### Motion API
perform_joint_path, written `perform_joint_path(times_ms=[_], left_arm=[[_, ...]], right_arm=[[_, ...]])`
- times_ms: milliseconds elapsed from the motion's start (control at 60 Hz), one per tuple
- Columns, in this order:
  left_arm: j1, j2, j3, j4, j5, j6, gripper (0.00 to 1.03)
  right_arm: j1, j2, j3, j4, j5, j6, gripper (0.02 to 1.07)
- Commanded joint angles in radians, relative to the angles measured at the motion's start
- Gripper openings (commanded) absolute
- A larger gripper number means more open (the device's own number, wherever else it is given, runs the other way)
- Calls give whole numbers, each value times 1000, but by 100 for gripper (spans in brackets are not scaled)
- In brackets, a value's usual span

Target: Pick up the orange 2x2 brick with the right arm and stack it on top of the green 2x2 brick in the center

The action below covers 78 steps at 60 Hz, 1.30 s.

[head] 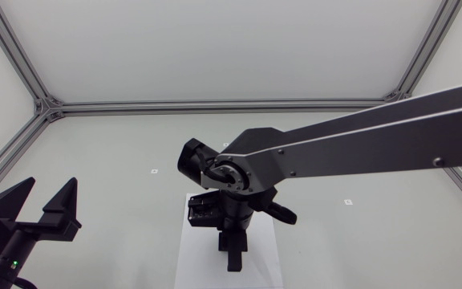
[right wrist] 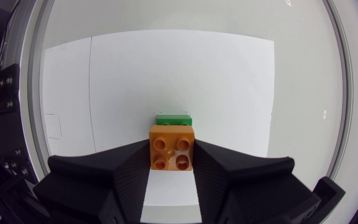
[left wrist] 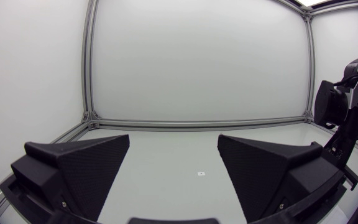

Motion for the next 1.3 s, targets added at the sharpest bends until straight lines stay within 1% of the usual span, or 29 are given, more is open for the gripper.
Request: perform_joint_path(times_ms=[0, 633, 833, 1050, 1283], left_arm=[[3, -8, -41, -15, 6, 13, 99], [3, -8, -41, -15, 4, 13, 99], [3, -8, -41, -15, 4, 13, 99], [3, -8, -41, -15, 4, 13, 99], [3, -8, -41, -15, 4, 13, 99]], right_arm=[[9, 29, 15, -9, -5, -28, 28], [12, 64, 32, -10, -7, -31, 28], [4, 91, 44, -51, -7, -32, 28], [-20, 114, 49, -88, -44, -38, 28], [-36, 113, 36, -81, -57, -31, 28]])
